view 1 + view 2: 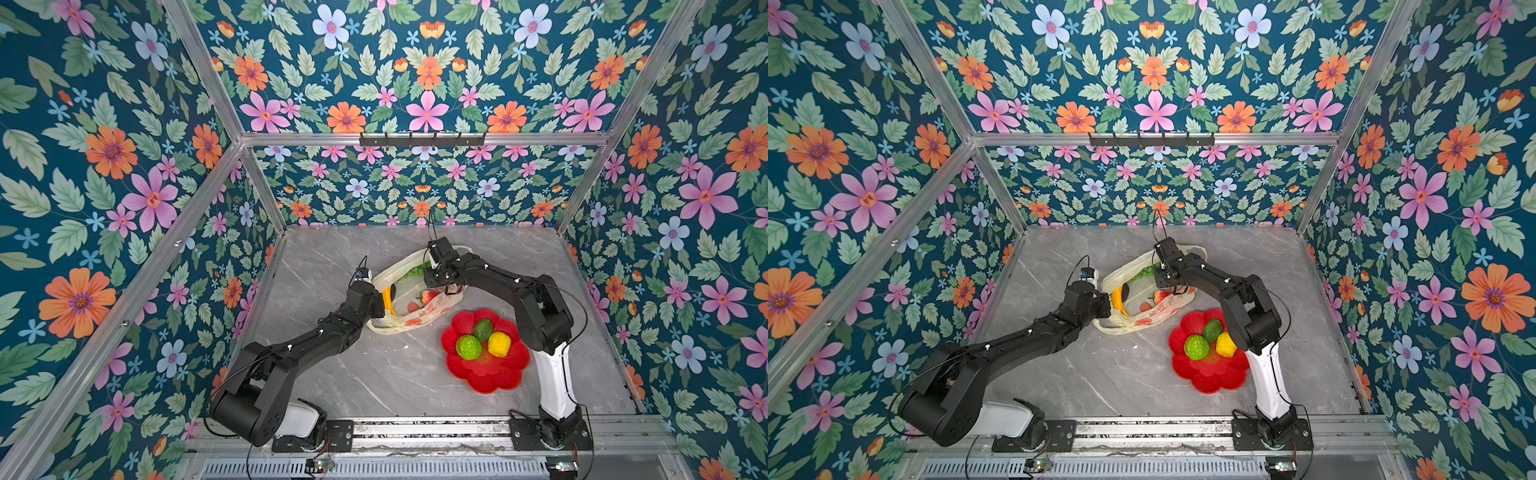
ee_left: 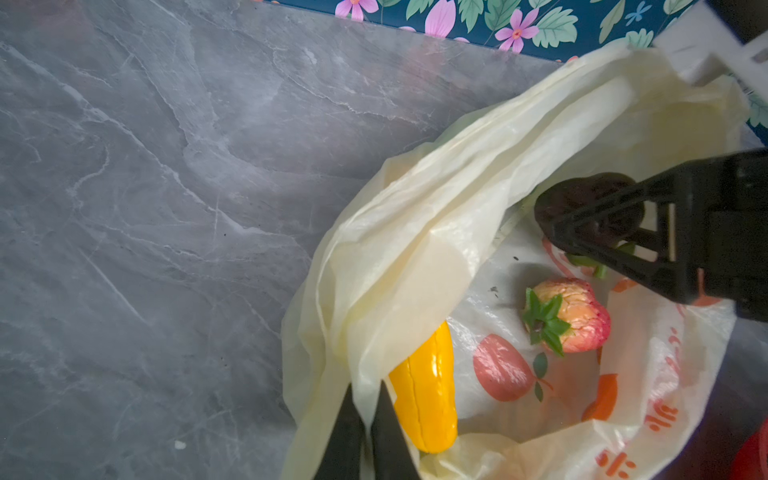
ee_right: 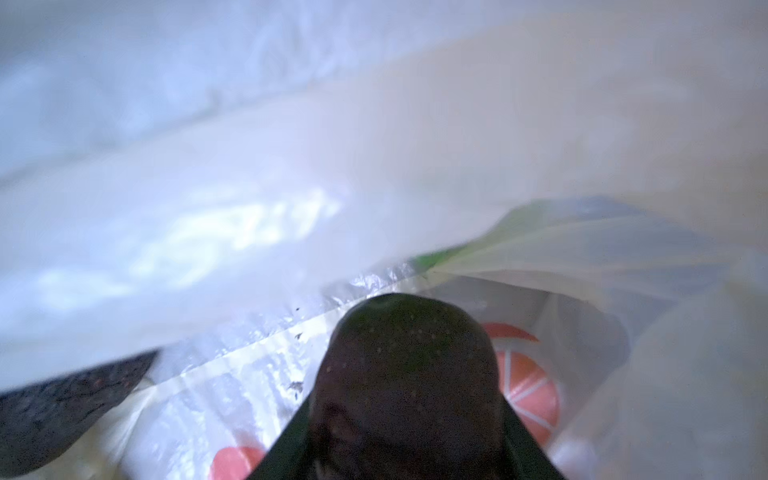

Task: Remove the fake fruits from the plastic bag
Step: 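Lift the plum out of the bag and carry it over the plate, then lower the plum onto the red plate beside the fruits and open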

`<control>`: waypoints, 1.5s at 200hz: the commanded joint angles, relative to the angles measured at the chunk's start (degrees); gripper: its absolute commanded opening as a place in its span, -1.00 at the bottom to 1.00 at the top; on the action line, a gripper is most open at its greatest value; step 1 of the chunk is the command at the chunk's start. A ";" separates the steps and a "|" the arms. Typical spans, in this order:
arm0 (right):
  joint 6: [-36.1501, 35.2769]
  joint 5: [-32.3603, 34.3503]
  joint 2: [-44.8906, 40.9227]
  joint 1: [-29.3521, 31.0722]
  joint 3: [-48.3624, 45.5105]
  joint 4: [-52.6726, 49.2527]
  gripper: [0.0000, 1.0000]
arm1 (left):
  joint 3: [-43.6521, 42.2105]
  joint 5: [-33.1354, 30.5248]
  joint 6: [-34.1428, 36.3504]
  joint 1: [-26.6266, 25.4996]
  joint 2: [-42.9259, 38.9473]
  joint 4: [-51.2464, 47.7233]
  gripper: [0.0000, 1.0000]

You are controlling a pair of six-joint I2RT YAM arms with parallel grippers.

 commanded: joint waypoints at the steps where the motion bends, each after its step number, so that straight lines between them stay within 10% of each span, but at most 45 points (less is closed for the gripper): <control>1: 0.60 -1.56 -2.78 0.29 -1.11 -3.24 -0.05 | 0.36 -0.38 0.70 0.03 -0.04 -0.25 -0.81; 134: 0.96 -2.57 -30.26 6.31 -17.40 -32.84 -0.05 | 0.34 -0.57 0.76 -0.01 -0.30 -0.25 -0.81; 300: 10.44 -5.82 -37.25 7.82 -32.40 -41.69 -0.06 | 0.40 -0.64 0.81 -0.01 0.08 -0.26 -0.81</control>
